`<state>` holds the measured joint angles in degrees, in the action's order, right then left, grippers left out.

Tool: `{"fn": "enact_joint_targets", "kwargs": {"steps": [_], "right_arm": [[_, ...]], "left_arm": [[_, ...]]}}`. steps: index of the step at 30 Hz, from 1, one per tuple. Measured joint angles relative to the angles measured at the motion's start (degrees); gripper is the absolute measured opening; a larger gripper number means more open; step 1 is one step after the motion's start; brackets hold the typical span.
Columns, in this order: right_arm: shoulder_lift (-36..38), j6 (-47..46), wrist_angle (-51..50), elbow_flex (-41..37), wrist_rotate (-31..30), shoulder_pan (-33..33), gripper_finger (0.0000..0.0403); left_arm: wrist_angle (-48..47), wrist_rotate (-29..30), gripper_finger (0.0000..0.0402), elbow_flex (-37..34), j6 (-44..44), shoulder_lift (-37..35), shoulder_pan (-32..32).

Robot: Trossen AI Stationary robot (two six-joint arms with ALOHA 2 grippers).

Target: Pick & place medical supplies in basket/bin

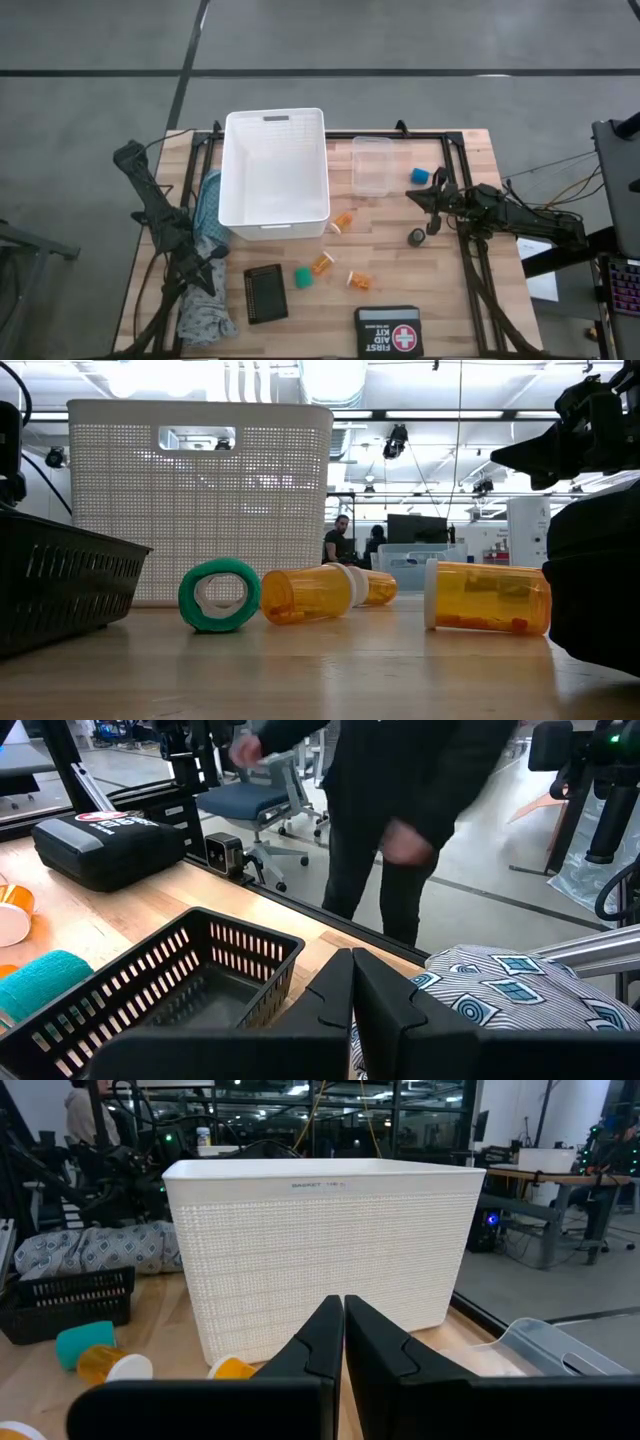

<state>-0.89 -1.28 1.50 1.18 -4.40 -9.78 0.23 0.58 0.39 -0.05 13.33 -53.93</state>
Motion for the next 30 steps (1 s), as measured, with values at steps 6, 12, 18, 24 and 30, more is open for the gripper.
{"fn": "enact_joint_targets", "kwargs": {"steps": [6, 12, 18, 24, 30], "right_arm": [[0.0, 0.0, 0.0, -0.01, 0.0, 0.02, 0.0011], [-0.01, 0.0, 0.0, 0.01, -0.1, 0.0, 0.0011], [0.0, 0.0, 0.0, 0.01, -0.11, 0.0, 0.0011], [-0.02, -0.02, 1.32, -0.01, -0.15, 0.02, 0.0011], [-0.02, -0.1, 5.68, 0.01, -0.15, 0.02, 0.0011]], "left_arm": [[0.0, 0.0, 0.001, -0.01, 0.0, -0.01, 0.0], [0.02, 0.0, 0.001, -0.01, -0.02, 0.01, 0.0], [0.0, 0.0, 0.001, -0.01, -0.02, -0.01, -0.02], [0.01, 0.0, 0.001, -0.01, 0.0, -0.01, -0.01], [0.02, 0.0, 0.001, 0.01, -0.02, 0.01, 0.0]]}}
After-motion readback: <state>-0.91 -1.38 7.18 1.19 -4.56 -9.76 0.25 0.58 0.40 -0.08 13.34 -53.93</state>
